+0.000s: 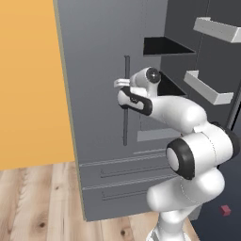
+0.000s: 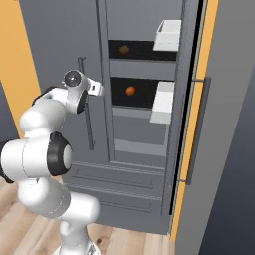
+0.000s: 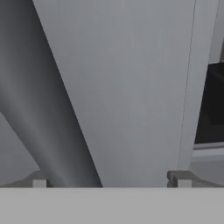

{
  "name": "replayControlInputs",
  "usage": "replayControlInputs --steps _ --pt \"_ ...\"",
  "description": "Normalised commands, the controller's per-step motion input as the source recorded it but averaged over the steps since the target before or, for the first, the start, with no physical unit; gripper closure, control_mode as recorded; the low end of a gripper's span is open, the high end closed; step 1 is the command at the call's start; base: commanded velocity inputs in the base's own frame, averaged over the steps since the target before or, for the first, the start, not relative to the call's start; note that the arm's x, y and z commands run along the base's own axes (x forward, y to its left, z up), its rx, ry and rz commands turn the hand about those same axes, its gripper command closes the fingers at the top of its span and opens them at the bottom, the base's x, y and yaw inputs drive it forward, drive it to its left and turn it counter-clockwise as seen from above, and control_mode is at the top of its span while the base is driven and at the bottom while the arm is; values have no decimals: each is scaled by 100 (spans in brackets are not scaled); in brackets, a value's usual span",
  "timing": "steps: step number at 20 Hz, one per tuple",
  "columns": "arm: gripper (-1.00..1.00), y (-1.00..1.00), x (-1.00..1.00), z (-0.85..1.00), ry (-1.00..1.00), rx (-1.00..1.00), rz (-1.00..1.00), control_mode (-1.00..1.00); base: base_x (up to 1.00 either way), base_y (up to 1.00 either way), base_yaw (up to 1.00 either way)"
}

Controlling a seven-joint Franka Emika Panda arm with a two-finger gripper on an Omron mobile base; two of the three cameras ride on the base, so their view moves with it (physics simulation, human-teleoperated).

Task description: Retrieve the kiwi and mango from the fridge and place them into the bowl on the dining table.

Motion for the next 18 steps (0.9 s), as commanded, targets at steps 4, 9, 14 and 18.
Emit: replayControlInputs --steps 4,9,14,18 --pt "-100 14 66 -30 0 0 0 -100 0 0 0" --pt "100 11 59 -2 6 0 0 -100 0 0 0" --pt "100 33 10 2 32 0 0 -100 0 0 0" --pt "100 64 -56 8 39 -2 4 -100 0 0 0"
